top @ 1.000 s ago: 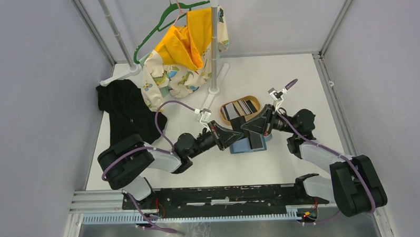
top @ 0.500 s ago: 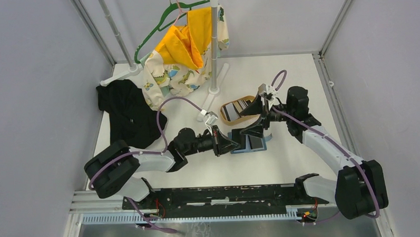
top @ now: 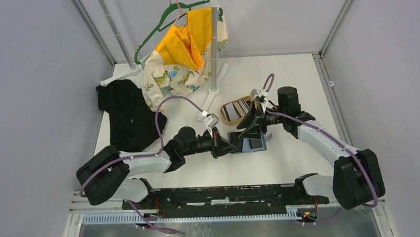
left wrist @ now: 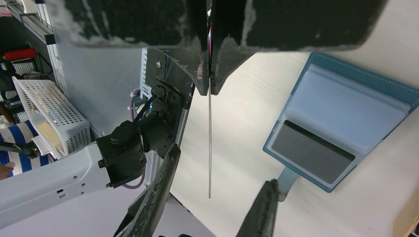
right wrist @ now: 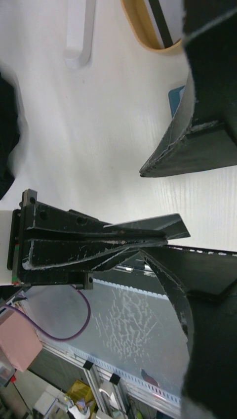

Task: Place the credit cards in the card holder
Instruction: Insert the credit card into the card holder.

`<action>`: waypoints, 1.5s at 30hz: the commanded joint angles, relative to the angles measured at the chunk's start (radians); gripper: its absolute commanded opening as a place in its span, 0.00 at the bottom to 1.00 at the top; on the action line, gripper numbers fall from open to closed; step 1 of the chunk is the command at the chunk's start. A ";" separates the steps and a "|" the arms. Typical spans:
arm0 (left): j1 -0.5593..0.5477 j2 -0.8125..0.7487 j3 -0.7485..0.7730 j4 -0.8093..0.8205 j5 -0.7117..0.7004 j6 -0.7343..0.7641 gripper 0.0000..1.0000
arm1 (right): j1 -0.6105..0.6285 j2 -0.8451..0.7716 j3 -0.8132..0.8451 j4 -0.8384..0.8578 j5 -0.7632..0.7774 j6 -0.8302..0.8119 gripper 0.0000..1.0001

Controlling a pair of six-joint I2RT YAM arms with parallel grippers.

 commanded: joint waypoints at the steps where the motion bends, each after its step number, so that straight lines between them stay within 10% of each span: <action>1: 0.001 -0.035 0.025 0.043 -0.019 0.050 0.02 | 0.014 0.006 0.050 -0.012 -0.053 -0.024 0.55; 9: 0.003 -0.040 0.019 0.070 -0.029 0.038 0.02 | 0.022 0.018 0.090 -0.128 -0.077 -0.110 0.30; 13: 0.002 -0.037 0.014 0.080 -0.034 0.030 0.04 | 0.024 0.015 0.106 -0.149 -0.101 -0.129 0.03; 24: 0.002 -0.254 -0.103 -0.163 -0.340 -0.077 0.80 | -0.075 -0.146 -0.008 -0.144 0.123 -0.082 0.00; 33: 0.001 -0.101 -0.088 -0.060 -0.280 -0.195 0.68 | -0.356 -0.031 -0.084 -0.377 0.131 -0.208 0.00; 45: -0.058 0.256 0.148 -0.133 -0.417 -0.195 0.38 | -0.365 0.167 -0.098 -0.210 0.129 -0.049 0.00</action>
